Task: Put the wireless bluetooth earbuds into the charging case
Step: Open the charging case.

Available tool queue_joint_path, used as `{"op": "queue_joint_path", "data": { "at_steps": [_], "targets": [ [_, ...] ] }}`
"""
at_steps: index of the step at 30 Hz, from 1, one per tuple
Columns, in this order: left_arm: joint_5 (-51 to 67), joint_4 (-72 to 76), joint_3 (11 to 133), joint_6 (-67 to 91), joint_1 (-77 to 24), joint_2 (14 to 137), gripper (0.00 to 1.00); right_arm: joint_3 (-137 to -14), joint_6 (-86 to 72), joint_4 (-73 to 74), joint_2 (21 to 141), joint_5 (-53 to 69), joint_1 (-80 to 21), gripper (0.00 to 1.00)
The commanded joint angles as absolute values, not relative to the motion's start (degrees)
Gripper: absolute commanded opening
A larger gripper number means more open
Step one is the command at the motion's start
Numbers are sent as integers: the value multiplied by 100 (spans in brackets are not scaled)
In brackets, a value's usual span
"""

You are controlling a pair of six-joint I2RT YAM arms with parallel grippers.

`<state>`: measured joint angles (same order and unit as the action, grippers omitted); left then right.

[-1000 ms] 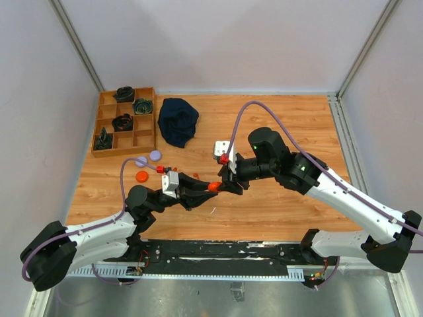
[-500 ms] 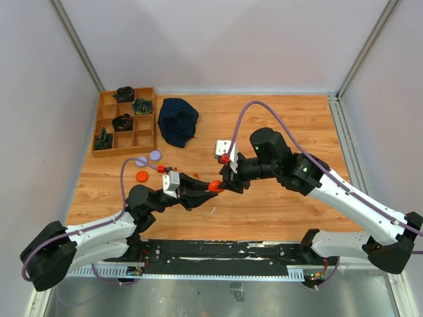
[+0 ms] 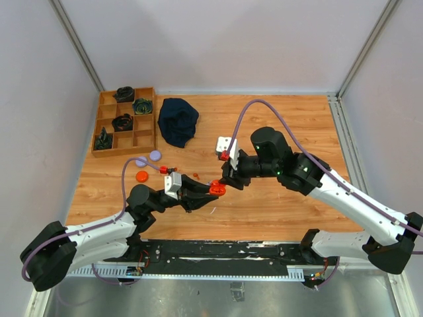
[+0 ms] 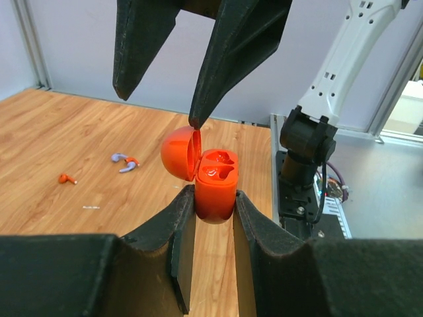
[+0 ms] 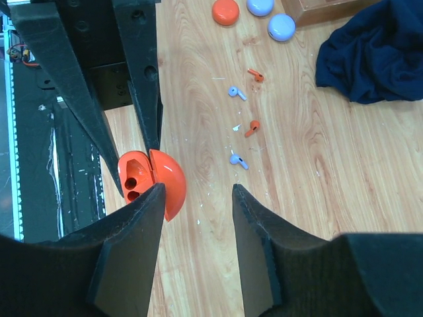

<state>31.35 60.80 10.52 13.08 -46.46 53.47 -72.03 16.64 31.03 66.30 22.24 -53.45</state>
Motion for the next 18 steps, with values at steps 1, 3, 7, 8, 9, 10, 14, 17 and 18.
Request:
{"op": "queue_joint_path", "data": {
  "at_steps": [1, 3, 7, 8, 9, 10, 14, 17, 18],
  "targets": [
    [3234, 6304, 1191, 1255, -4649, 5331, 7, -7253, 1588, 3021, 6624, 1890, -5440, 46],
    [3223, 6305, 1190, 1264, -4649, 5348, 7, -7268, 1590, 3061, 6656, 1779, -5439, 46],
    [2959, 6333, 1125, 1290, -4649, 5385, 6, -7297, 1545, 3068, 6626, 1710, -5432, 48],
    [2840, 6339, 1083, 1292, -4649, 5395, 6, -7302, 1532, 3073, 6608, 1633, -5425, 49],
    [2703, 6344, 1046, 1292, -4649, 5411, 4, -7310, 1521, 3092, 6595, 1523, -5411, 49],
    [2564, 6351, 1004, 1299, -4649, 5441, 3, -7320, 1502, 3131, 6585, 1377, -5377, 50],
    [2134, 6410, 865, 1316, -4621, 5549, 2, -7303, 1238, 3395, 6716, 954, -4917, 51],
    [2101, 6497, 803, 1375, -4504, 5674, 2, -7222, 1004, 3506, 6834, 842, -4410, 51],
    [2123, 6534, 782, 1391, -4455, 5722, 2, -7199, 946, 3520, 6891, 828, -4215, 51]
  ]
}}
